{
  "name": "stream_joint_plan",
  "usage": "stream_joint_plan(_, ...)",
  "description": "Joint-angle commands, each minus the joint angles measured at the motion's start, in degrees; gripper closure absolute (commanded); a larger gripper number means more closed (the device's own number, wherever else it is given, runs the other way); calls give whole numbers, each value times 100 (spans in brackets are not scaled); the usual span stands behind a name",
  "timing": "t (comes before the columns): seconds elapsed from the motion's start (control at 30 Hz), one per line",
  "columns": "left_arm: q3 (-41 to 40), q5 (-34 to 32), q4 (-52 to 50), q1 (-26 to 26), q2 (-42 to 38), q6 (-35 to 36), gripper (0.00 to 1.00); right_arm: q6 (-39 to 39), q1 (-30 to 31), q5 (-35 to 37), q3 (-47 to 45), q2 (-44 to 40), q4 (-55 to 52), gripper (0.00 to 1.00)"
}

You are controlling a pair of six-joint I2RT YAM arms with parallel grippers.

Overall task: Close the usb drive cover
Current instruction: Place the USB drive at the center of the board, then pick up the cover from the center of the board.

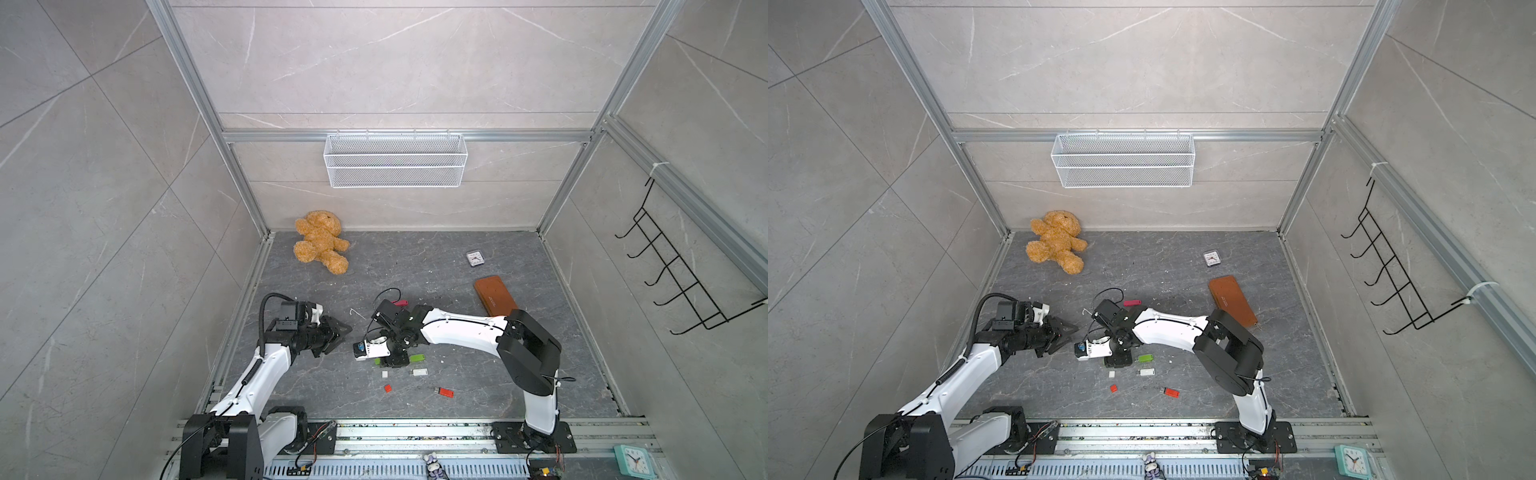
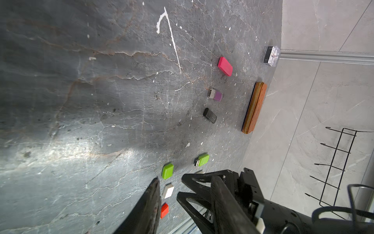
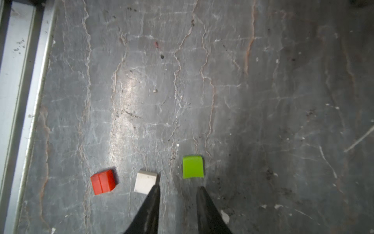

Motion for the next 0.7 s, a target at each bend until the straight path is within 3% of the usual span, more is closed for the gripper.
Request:
stream_joint_plan(0.0, -17, 116, 32, 28, -25, -5, 56, 112, 38, 139, 149, 150, -29, 65)
stream_joint_plan(0.67, -186, 45, 55, 28, -138, 16, 56, 270, 82, 523, 181, 431, 323, 64)
